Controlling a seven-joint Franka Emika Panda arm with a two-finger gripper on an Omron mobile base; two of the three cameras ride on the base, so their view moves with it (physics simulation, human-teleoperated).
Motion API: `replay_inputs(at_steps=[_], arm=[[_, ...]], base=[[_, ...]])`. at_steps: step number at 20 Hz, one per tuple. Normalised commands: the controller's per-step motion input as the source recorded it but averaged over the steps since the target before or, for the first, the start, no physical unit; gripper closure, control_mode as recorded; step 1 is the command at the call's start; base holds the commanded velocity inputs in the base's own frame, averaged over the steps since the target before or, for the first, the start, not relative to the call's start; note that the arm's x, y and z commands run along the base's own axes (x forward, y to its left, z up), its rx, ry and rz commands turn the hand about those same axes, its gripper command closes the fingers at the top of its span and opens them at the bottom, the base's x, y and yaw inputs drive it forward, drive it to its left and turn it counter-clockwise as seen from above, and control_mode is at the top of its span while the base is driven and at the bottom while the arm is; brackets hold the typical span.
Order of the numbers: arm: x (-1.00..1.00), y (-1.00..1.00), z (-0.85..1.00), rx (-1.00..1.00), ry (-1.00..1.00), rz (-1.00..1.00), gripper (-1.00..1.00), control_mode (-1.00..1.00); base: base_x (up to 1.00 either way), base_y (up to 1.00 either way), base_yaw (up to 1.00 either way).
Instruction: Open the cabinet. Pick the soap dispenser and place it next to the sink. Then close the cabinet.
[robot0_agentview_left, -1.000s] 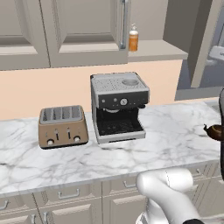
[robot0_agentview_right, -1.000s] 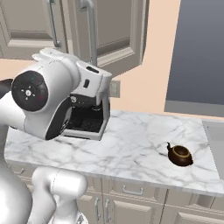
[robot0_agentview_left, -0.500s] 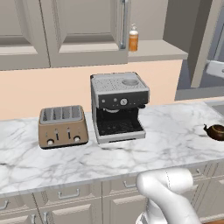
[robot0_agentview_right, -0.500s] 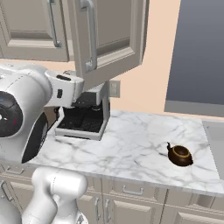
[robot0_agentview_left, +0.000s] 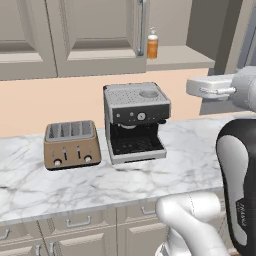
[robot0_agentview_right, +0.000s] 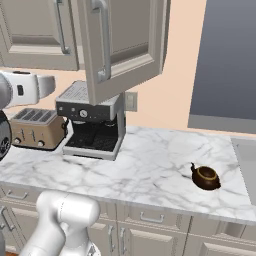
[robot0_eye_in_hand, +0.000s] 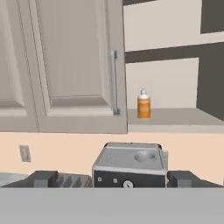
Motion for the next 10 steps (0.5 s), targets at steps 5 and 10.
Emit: replay_inputs(at_steps=[5, 10], arm=[[0.33, 0.16, 0.00, -0.36, 0.01, -0.03, -1.00, -1.00], [0.27, 0.00, 0.00, -0.42, 0.03, -0.18, -1.00, -1.00]], base=[[0.00, 0.00, 0.00], [0.00, 0.00, 0.00]])
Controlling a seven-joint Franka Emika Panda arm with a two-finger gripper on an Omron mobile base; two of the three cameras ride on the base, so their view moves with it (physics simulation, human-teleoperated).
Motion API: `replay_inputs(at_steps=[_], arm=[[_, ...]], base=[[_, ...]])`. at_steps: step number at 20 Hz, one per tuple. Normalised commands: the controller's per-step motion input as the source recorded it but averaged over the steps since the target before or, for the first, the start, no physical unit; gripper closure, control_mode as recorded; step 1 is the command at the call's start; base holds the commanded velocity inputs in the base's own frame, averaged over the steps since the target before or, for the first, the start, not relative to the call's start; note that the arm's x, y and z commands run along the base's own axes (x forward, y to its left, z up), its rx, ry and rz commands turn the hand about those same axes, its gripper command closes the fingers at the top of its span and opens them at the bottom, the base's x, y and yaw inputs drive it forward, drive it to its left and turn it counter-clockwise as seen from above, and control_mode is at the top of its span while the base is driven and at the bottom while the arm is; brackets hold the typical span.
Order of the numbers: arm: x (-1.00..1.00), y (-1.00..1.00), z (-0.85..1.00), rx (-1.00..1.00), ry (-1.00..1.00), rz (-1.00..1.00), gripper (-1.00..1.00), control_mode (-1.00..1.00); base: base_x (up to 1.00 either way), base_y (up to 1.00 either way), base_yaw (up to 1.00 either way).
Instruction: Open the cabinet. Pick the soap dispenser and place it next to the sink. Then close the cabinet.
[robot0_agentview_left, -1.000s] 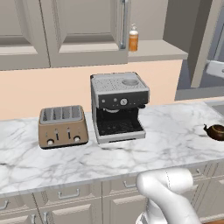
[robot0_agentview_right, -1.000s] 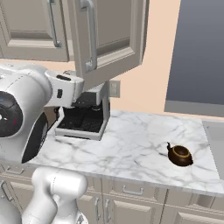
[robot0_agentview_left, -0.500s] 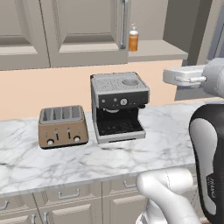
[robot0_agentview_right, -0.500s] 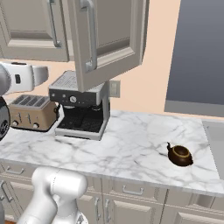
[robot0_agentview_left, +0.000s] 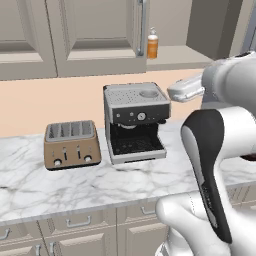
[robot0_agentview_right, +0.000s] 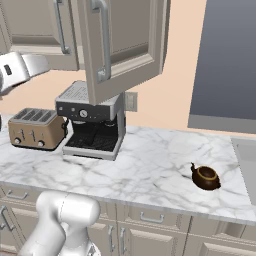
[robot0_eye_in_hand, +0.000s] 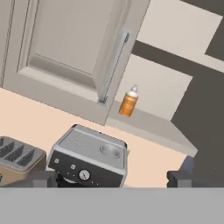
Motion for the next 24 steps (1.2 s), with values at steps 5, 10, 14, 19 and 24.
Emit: replay_inputs(at_steps=[5, 10, 14, 19, 24], arm=[[0.19, 0.00, 0.00, -0.38, 0.04, -0.26, -1.00, -1.00], [0.07, 0.00, 0.00, -0.30, 0.06, -0.27, -1.00, -1.00], [0.02, -0.06, 0.00, -0.19, 0.03, -0.25, -1.00, -1.00], [0.24, -0.17, 0.00, -0.15, 0.04, -0.15, -1.00, -1.00], [0.50, -0.21, 0.00, -0.09, 0.06, -0.01, -1.00, -1.00]], base=[[0.00, 0.00, 0.00], [0.00, 0.00, 0.00], [0.00, 0.00, 0.00], [0.00, 0.00, 0.00], [0.00, 0.00, 0.00]])
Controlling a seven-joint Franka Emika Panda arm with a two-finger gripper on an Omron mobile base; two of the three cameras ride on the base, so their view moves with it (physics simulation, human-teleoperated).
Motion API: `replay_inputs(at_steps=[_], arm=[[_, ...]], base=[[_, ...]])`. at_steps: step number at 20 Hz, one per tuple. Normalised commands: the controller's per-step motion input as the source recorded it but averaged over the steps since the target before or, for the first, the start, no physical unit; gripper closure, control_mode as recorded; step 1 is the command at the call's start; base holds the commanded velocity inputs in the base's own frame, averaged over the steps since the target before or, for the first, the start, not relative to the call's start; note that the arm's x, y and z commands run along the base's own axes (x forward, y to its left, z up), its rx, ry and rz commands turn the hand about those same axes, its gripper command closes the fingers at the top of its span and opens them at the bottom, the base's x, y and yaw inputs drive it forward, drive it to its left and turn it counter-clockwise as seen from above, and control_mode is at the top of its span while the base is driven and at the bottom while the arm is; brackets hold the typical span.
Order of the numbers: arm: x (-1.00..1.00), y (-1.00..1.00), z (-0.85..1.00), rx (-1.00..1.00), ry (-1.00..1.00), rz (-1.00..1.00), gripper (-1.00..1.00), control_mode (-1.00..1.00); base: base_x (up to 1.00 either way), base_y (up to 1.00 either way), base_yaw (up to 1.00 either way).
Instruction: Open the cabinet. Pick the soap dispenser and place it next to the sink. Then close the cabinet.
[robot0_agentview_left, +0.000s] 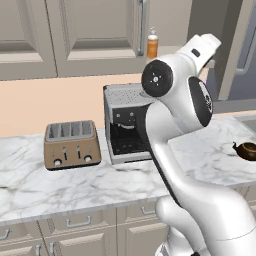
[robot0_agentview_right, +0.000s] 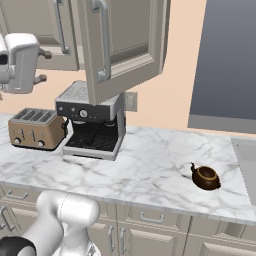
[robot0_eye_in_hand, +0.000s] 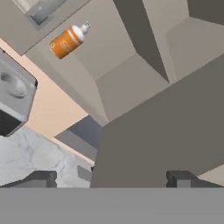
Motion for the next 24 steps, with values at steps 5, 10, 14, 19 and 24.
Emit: replay_inputs(at_steps=[5, 10, 14, 19, 24], arm=[[0.45, -0.49, 0.00, -0.09, 0.08, -0.04, -1.00, -1.00], [0.06, -0.36, 0.00, -0.08, 0.10, -0.11, -1.00, -1.00], [0.18, -0.25, 0.00, -0.11, 0.11, -0.12, -1.00, -1.00], [0.39, -0.15, -0.01, -0.10, 0.11, -0.06, -1.00, -1.00], [0.47, -0.16, -0.04, -0.03, 0.01, -0.02, -1.00, -1.00]], base=[[0.00, 0.00, 0.00], [0.00, 0.00, 0.00], [0.00, 0.00, 0.00], [0.00, 0.00, 0.00], [0.00, 0.00, 0.00]])
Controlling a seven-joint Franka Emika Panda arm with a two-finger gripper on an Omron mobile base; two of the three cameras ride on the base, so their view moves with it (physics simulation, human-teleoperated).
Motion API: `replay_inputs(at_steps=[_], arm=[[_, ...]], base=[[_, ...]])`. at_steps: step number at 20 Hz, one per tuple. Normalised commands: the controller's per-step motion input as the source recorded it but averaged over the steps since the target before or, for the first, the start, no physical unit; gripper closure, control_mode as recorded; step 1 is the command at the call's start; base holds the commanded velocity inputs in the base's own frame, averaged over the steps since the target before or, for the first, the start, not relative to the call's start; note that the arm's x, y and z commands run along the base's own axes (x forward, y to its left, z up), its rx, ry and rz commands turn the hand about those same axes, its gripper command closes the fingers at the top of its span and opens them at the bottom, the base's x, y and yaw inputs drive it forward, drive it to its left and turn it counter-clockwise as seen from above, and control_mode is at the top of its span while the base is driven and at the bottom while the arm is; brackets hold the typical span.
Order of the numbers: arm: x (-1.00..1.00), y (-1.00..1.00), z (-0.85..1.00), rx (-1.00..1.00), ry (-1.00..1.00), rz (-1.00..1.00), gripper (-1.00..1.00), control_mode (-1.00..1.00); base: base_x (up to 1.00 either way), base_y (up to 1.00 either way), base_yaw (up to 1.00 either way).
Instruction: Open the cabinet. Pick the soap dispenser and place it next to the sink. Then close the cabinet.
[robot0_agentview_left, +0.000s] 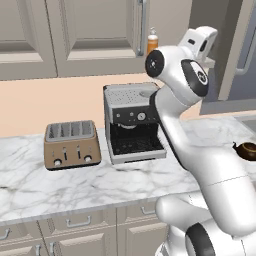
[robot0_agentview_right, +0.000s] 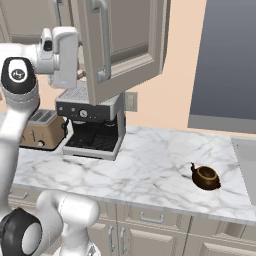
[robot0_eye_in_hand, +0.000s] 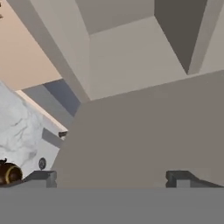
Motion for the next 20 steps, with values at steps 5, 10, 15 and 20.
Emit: replay_inputs(at_steps=[5, 10, 15, 20], arm=[[0.02, -0.49, 0.00, -0.02, 0.02, -0.11, -1.00, -1.00], [0.00, -0.55, 0.00, -0.01, 0.01, -0.11, -1.00, -1.00], [-0.01, -0.66, 0.00, 0.00, 0.00, -0.11, -1.00, -1.00], [-0.08, -0.74, 0.00, 0.00, 0.00, -0.14, -1.00, -1.00]], base=[[0.00, 0.00, 0.00], [0.00, 0.00, 0.00], [0.00, 0.00, 0.00], [0.00, 0.00, 0.00]])
